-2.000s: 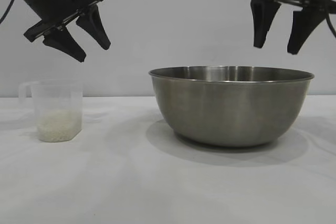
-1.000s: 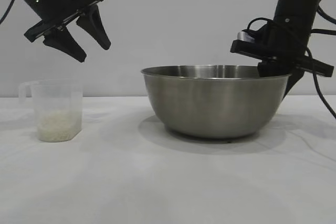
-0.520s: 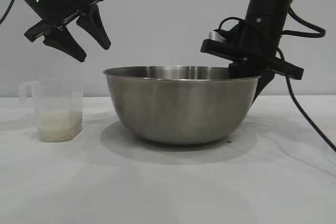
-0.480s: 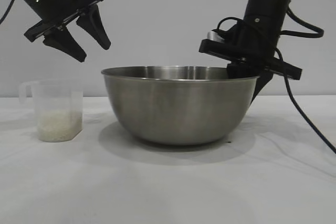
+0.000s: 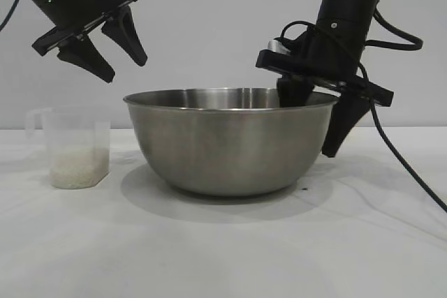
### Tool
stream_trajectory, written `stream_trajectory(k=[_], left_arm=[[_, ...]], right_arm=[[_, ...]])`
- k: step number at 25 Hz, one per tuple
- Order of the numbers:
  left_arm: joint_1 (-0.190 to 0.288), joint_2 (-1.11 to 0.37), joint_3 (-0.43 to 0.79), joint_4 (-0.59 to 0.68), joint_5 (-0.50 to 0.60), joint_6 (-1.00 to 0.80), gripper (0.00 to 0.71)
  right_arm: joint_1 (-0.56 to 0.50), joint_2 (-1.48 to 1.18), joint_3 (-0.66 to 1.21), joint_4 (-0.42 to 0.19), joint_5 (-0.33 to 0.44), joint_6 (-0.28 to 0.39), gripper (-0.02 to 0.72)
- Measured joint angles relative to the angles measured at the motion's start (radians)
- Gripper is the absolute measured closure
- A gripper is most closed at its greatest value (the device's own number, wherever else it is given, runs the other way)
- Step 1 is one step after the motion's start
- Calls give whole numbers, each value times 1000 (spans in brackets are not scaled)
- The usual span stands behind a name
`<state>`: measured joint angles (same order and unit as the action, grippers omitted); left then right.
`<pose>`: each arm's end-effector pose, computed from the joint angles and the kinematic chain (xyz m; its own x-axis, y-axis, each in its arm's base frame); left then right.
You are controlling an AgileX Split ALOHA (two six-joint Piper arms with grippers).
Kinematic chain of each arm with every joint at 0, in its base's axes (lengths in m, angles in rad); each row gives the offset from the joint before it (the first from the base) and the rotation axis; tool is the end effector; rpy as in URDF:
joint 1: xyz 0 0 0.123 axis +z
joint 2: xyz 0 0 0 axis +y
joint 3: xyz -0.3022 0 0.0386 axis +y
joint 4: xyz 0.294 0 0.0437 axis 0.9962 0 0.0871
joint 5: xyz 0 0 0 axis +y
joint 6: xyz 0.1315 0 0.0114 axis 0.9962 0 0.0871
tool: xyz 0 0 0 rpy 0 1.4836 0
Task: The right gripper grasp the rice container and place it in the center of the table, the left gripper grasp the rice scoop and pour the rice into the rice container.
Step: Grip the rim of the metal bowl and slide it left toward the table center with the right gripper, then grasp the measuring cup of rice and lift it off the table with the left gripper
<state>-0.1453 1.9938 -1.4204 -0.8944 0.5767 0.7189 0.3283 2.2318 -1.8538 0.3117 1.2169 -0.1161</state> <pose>0.4932 -0.1290 0.1684 -0.7905 0.0351 -0.6114 0.3331 0.8624 -0.3811 0.4755 0.2021 0.1439 -0.9420 -0.3258 -0.0808 -0.3350 0.8976 0.2864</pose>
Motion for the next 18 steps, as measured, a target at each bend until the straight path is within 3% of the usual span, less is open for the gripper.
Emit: stream_trajectory(k=[8,18], left_arm=[[0,0,0,0,14,-2,281],[0,0,0,0,14,-2,281]], right_arm=[[-18,-139,-40,-238,16,67,166],[-186,-312,-6,-278,23,77,166]])
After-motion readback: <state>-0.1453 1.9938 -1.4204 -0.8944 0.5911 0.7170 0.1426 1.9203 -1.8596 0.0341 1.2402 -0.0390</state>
